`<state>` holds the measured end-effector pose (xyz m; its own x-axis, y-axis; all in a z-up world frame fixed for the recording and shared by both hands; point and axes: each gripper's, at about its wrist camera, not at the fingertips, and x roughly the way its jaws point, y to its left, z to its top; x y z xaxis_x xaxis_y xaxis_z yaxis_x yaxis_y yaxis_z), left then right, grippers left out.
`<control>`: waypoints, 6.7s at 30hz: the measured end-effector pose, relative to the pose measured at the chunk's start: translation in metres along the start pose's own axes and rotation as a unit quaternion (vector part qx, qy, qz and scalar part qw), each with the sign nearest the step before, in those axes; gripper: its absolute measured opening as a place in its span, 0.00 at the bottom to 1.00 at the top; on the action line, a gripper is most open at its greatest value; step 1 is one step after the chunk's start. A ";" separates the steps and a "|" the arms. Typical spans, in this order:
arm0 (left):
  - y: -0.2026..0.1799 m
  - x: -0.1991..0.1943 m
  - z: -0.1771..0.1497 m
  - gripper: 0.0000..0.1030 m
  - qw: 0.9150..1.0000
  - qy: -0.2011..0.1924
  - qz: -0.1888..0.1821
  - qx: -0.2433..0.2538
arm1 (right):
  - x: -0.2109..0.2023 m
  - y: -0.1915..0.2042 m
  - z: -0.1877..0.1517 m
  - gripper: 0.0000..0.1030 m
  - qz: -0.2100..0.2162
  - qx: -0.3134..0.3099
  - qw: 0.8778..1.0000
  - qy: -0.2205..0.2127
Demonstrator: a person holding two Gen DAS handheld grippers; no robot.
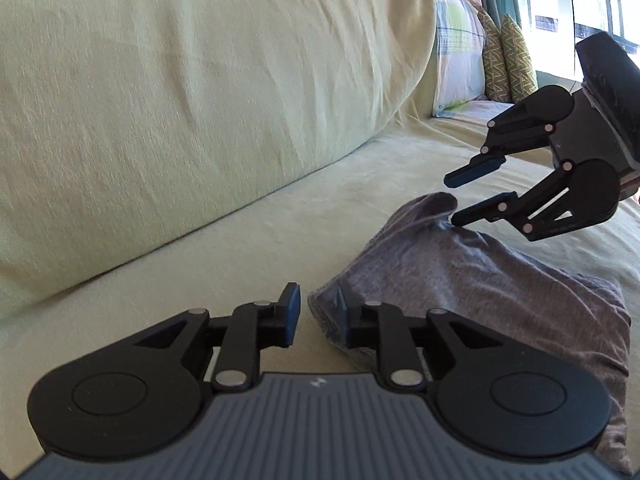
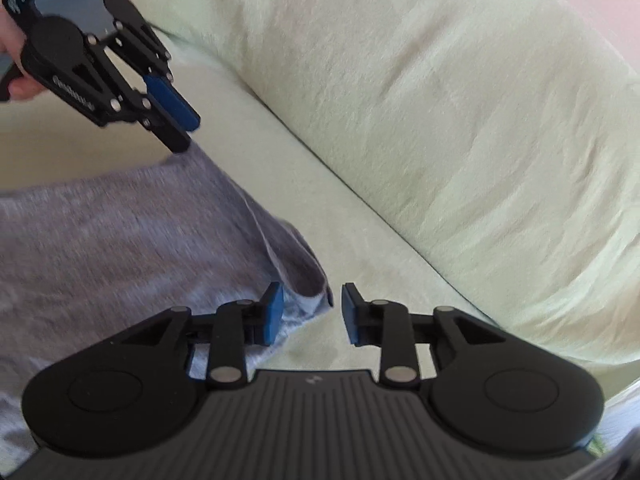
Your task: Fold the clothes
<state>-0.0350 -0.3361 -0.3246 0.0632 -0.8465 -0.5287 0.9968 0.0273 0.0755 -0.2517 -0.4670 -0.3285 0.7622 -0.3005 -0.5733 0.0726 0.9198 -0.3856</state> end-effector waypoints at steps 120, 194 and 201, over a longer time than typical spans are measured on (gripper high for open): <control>0.009 0.006 -0.041 0.17 0.997 -0.018 -0.073 -0.024 | 0.027 -0.039 -0.020 0.08 0.005 0.239 0.969 -0.067; -0.210 -0.073 -0.129 0.07 0.881 0.110 0.090 0.452 | -0.093 0.151 -0.074 0.05 -0.030 -0.235 0.970 0.052; -0.203 -0.074 -0.126 0.07 0.892 0.121 0.099 0.424 | -0.097 0.137 -0.084 0.00 -0.051 -0.187 0.977 0.088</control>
<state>-0.2357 -0.2123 -0.4074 0.3457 -0.7272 -0.5930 0.5748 -0.3354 0.7464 -0.3694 -0.3331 -0.3863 0.6385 -0.4546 -0.6210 -0.1230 0.7363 -0.6654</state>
